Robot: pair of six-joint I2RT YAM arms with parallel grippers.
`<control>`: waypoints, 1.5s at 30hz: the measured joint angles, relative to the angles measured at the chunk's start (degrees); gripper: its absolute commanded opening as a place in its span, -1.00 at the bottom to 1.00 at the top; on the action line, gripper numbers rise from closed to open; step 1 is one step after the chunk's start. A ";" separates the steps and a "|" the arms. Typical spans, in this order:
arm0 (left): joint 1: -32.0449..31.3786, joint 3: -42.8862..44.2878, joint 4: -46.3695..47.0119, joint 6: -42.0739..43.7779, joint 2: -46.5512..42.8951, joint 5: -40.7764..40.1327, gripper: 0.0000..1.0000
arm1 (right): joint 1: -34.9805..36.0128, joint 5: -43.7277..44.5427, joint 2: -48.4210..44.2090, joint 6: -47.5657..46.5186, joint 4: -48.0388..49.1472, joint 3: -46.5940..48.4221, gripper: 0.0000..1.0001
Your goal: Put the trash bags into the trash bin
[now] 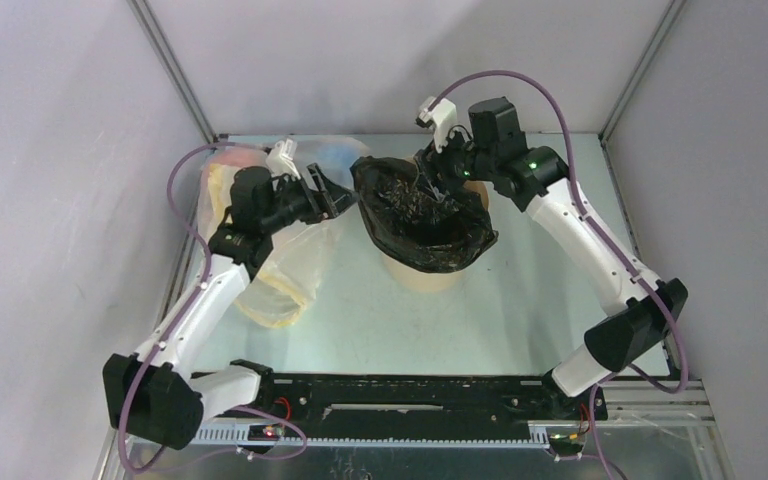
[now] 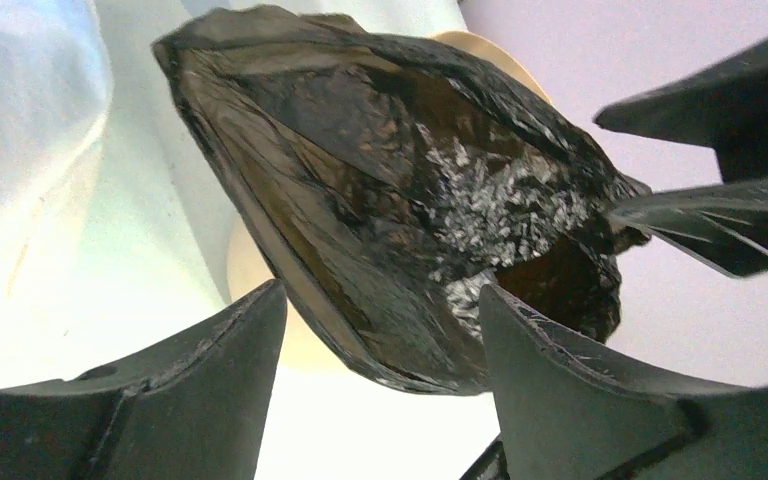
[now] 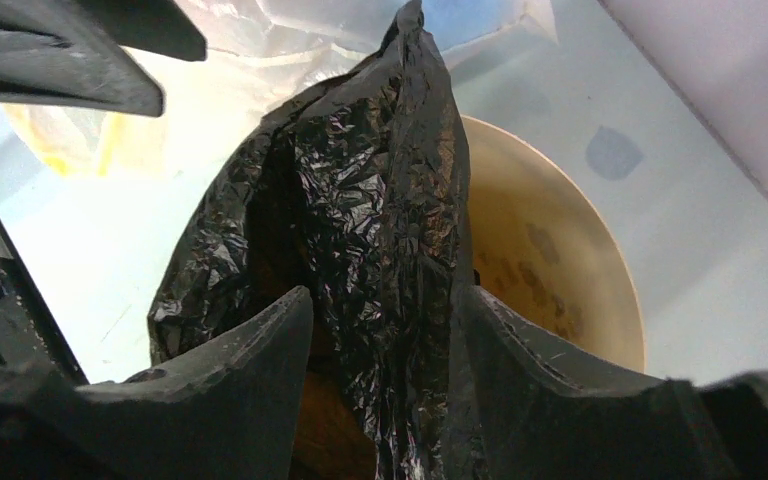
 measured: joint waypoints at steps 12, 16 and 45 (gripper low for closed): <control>-6.93 7.08 -7.91 2.34 3.08 -4.13 0.32 | 0.85 5.38 2.95 -2.91 -3.58 2.56 -0.81; -7.76 9.97 -10.19 3.17 5.99 -4.96 0.29 | 0.81 6.19 3.32 -2.89 -3.65 2.67 -1.00; -8.46 17.68 -16.76 7.02 15.85 -3.32 -0.12 | -16.04 -4.83 22.51 11.13 -3.02 18.23 -1.00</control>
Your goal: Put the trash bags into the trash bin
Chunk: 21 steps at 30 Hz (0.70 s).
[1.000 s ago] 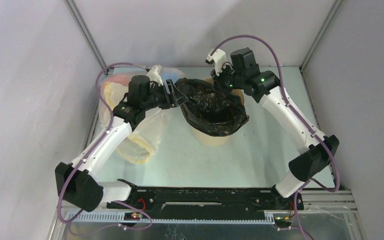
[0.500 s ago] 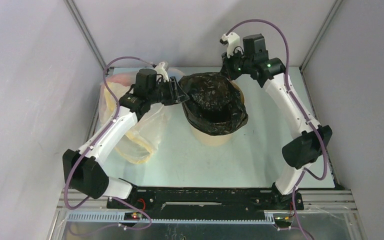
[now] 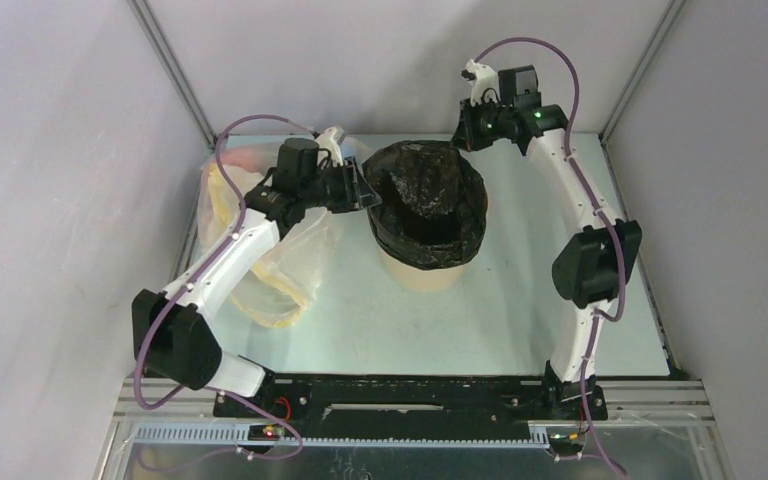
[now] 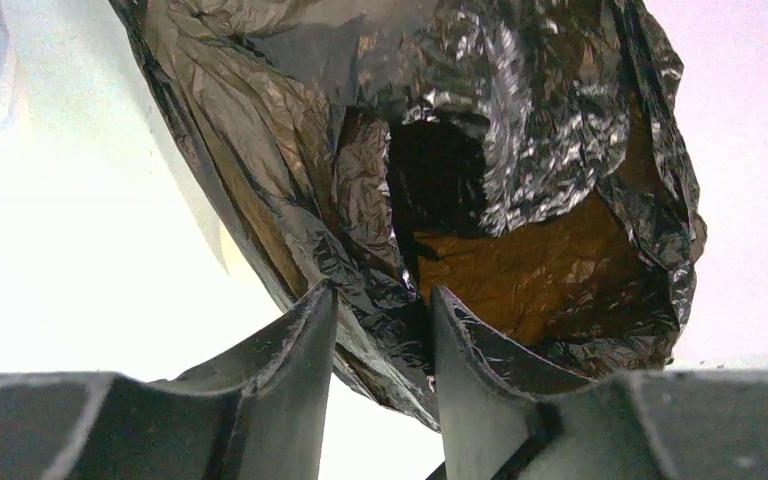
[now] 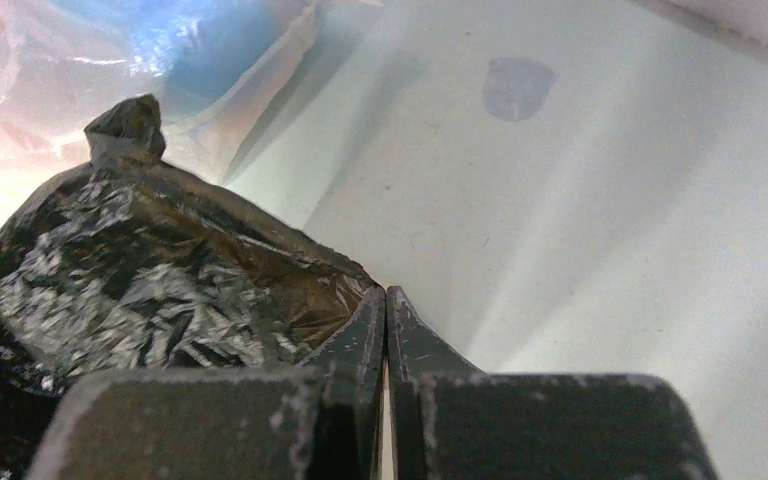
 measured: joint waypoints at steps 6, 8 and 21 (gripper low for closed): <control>0.00 0.00 0.02 0.04 0.07 0.50 -0.14 | -4.20 -4.04 4.26 4.37 0.07 0.76 -1.00; 0.00 0.00 0.02 0.07 0.07 0.52 -0.14 | -5.57 -5.79 5.46 5.49 0.04 0.79 -1.00; -0.09 0.00 0.11 0.07 0.09 0.48 -0.15 | -7.87 -9.62 6.69 8.68 3.48 -10.56 -1.00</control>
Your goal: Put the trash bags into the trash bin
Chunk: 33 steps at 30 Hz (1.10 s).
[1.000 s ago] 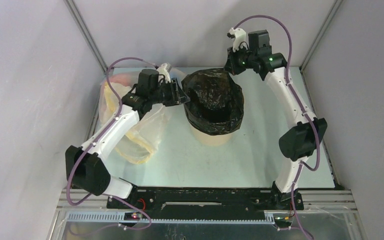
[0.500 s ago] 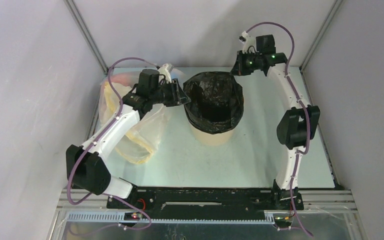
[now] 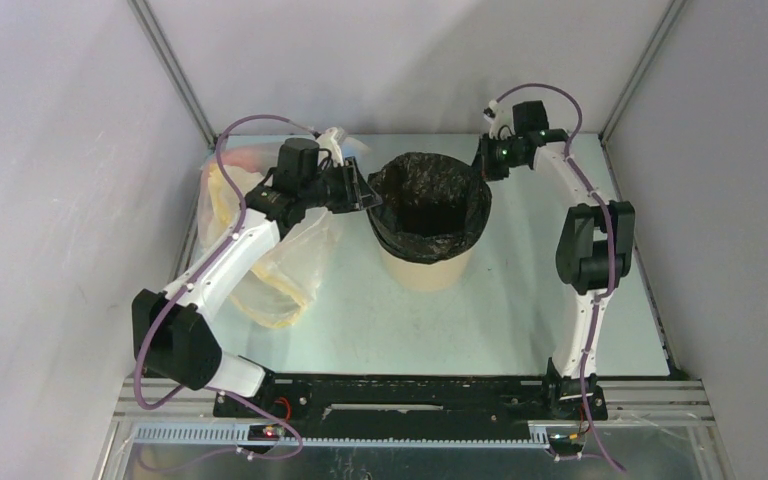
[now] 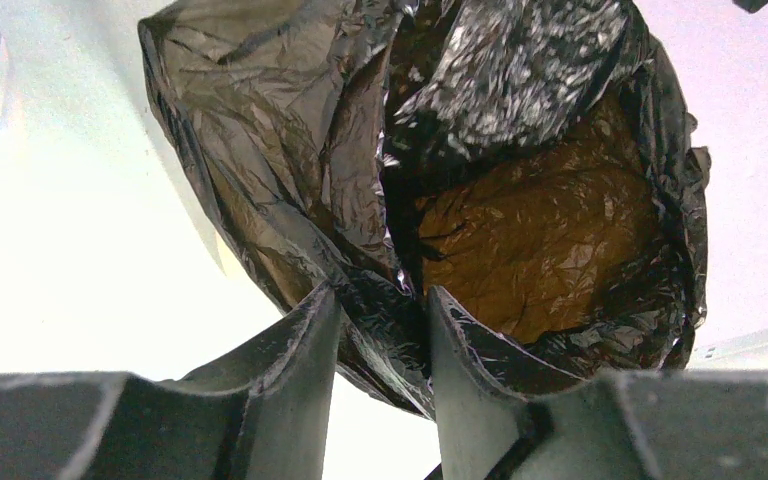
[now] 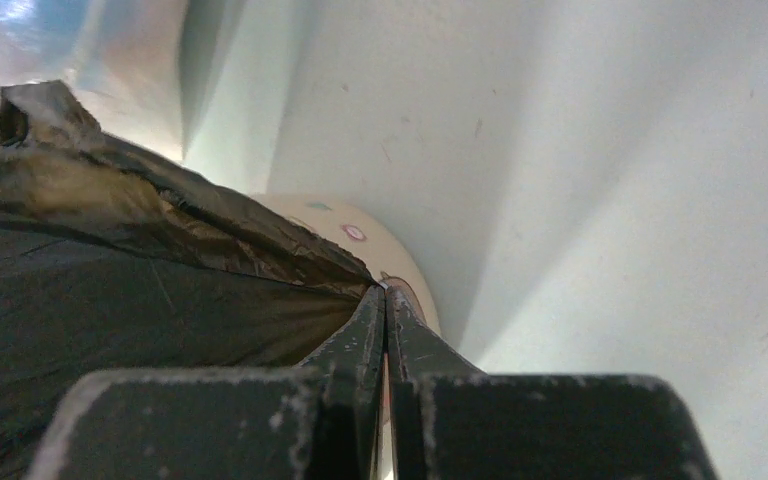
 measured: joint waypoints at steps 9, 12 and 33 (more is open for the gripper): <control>-0.33 0.00 0.04 0.00 0.00 -0.39 -0.13 | -2.03 4.44 -2.51 0.72 -3.08 -1.09 -0.55; -0.37 0.00 0.02 0.00 0.00 -0.52 -0.11 | -2.69 6.25 -6.01 1.05 -4.13 1.51 -0.23; -0.50 0.00 -0.33 -0.02 -0.04 -1.44 0.19 | -2.82 7.13 -40.85 7.52 1.51 -28.70 0.04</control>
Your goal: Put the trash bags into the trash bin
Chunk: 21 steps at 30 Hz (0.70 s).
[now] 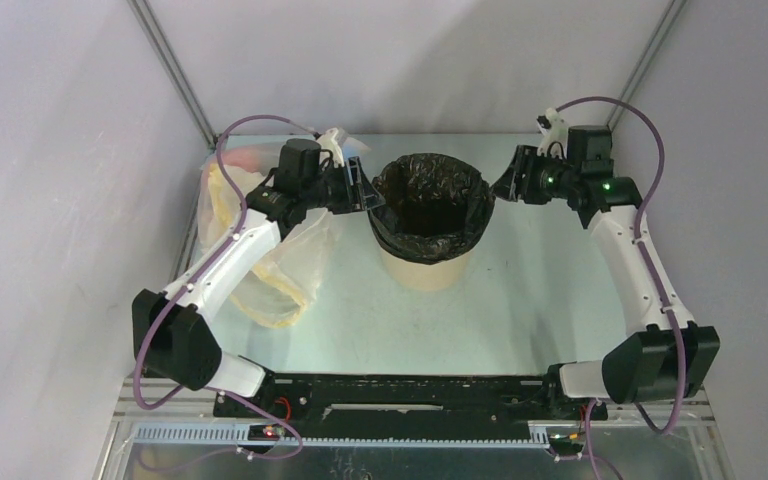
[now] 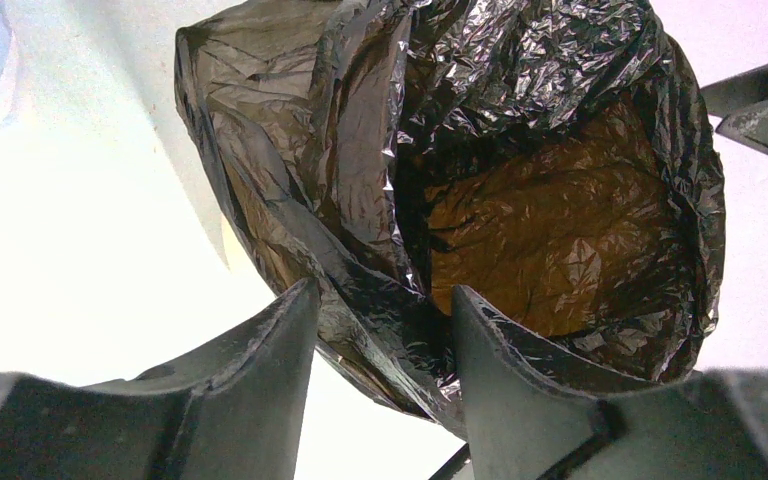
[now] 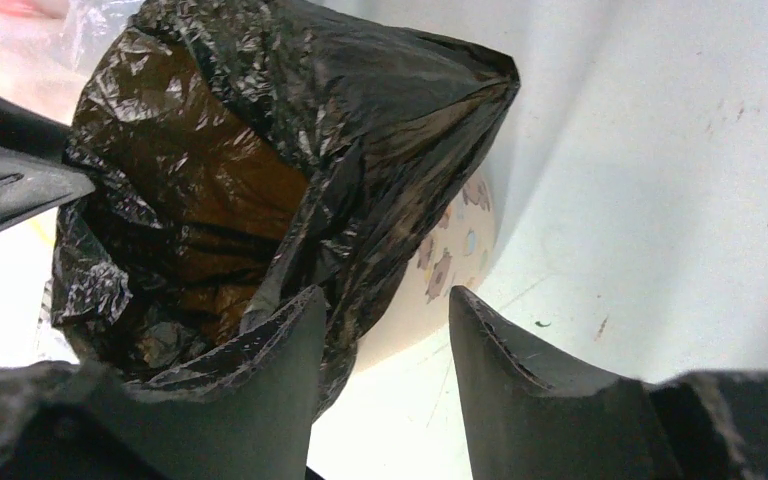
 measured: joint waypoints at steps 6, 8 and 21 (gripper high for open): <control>0.00 0.00 0.00 -0.02 -0.35 0.00 0.20 | 2.36 -0.37 -2.01 -0.02 -0.02 -0.70 -0.06; -0.02 0.00 0.02 -0.02 -0.50 0.02 0.20 | 3.30 -0.35 -2.27 -0.17 -0.02 -0.92 -0.20; -0.04 0.00 0.02 -0.02 -0.57 0.04 0.19 | 4.17 -0.13 -2.97 -0.94 -2.23 -3.08 -0.70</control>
